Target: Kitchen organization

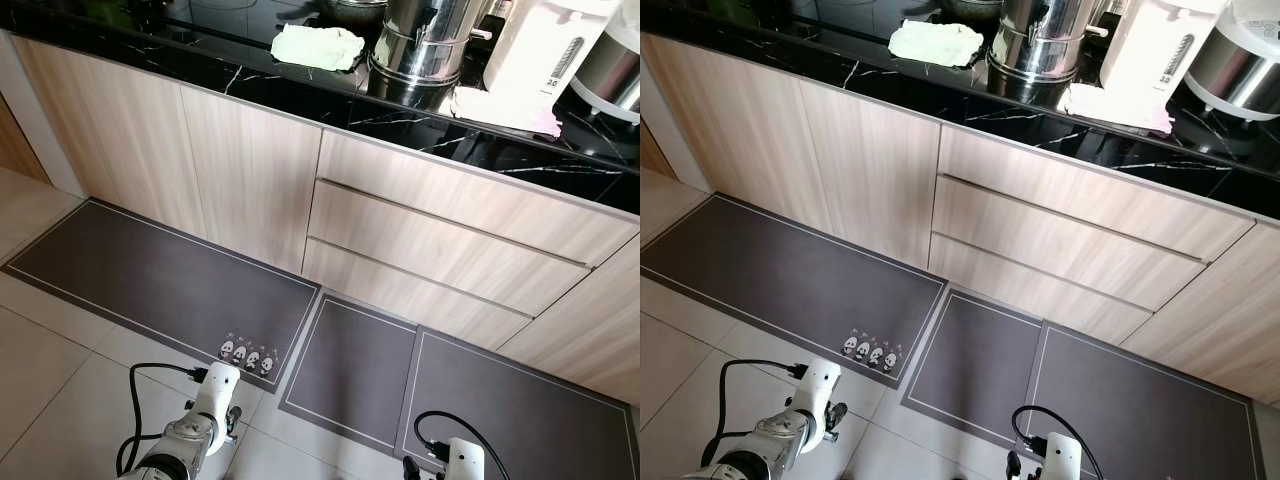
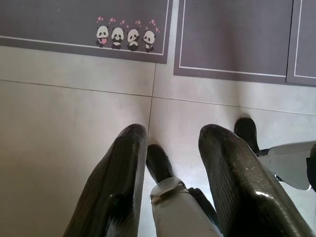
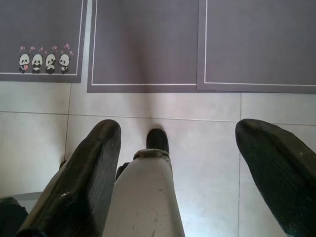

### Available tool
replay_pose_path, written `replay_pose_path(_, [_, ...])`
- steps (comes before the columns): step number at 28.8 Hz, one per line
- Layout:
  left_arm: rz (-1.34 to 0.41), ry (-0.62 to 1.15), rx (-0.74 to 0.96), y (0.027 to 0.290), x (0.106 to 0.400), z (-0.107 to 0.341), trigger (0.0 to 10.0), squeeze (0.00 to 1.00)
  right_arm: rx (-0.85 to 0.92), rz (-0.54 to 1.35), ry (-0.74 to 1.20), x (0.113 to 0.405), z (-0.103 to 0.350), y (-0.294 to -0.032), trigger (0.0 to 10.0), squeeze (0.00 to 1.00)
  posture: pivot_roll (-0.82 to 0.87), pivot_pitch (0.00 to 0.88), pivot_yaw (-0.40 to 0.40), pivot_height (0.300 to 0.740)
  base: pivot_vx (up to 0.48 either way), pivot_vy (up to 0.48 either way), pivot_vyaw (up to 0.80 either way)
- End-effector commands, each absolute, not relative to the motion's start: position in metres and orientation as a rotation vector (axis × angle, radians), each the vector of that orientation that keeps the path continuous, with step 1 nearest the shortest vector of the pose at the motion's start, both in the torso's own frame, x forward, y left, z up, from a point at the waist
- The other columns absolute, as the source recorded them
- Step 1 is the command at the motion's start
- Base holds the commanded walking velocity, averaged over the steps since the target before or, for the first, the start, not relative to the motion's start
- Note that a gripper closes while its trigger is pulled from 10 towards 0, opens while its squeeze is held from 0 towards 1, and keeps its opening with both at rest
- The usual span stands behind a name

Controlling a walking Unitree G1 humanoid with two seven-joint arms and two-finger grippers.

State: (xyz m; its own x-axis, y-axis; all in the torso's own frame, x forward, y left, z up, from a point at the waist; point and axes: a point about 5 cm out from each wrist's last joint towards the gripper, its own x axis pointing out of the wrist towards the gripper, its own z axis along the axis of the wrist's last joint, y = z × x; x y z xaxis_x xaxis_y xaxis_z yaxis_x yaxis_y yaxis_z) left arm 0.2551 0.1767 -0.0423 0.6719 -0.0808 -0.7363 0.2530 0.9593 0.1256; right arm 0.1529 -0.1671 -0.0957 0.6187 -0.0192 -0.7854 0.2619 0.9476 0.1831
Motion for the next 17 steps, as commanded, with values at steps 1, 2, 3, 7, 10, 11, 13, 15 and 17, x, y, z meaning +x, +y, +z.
replay_pose_path(1, [-0.213, 0.829, 0.234, 0.1727, 0.2514, -0.0454, 10.0, 0.0, 0.294, -0.18, 0.895, 0.1502, -0.0965, -0.1703, 10.0, 0.0, 0.19, 0.126, -0.129, 0.74, 0.0, 0.0, 0.0])
replay_pose_path(2, [-0.216, 0.828, 0.236, 0.1721, 0.2518, -0.0452, 10.0, 0.0, 0.292, -0.18, 0.898, 0.15, -0.0967, -0.1703, 10.0, 0.0, 0.19, 0.127, -0.125, 0.74, 0.0, 0.0, 0.0])
replay_pose_path(3, [-0.219, 0.824, 0.243, 0.1717, 0.2524, -0.0448, 10.0, 0.0, 0.291, -0.181, 0.9, 0.15, -0.0967, -0.1703, 10.0, 0.0, 0.18, 0.128, -0.125, 0.74, 0.0, 0.0, 0.0])
replay_pose_path(7, [-0.201, 0.798, 0.267, 0.1723, 0.2567, -0.0415, 10.0, 0.0, 0.29, -0.184, 0.904, 0.1497, -0.097, -0.1705, 10.0, 0.0, 0.18, 0.132, -0.122, 0.74, 0.0, -0.319, 0.0])
replay_pose_path(10, [-0.202, 0.798, 0.263, 0.1716, 0.2571, -0.0413, 10.0, 0.0, 0.303, -0.205, 0.903, 0.149, -0.0972, -0.1712, 10.0, 0.0, 0.17, 0.133, -0.12, 0.74, 0.0, -0.48, 0.0])
replay_pose_path(11, [-0.204, 0.798, 0.263, 0.1713, 0.2571, -0.0413, 10.0, 0.0, 0.303, -0.205, 0.903, 0.1489, -0.0972, -0.1714, 10.0, 0.0, 0.17, 0.133, -0.12, 0.74, 0.0, -0.48, 0.0])
replay_pose_path(13, [-0.205, 0.798, 0.262, 0.1706, 0.2571, -0.0414, 10.0, 0.0, 0.301, -0.206, 0.903, 0.1487, -0.0973, -0.1719, 10.0, 0.0, 0.17, 0.134, -0.121, 0.74, 0.0, -0.48, 0.0])
replay_pose_path(15, [-0.208, 0.798, 0.259, 0.1698, 0.2571, -0.0414, 10.0, 0.0, 0.301, -0.207, 0.903, 0.1484, -0.0973, -0.1724, 10.0, 0.0, 0.17, 0.135, -0.123, 0.74, 0.0, -0.48, 0.0])
replay_pose_path(17, [-0.209, 0.798, 0.259, 0.1696, 0.2571, -0.0415, 10.0, 0.0, 0.301, -0.208, 0.903, 0.1484, -0.0973, -0.1725, 10.0, 0.0, 0.17, 0.135, -0.123, 0.74, 0.0, -0.48, 0.0])
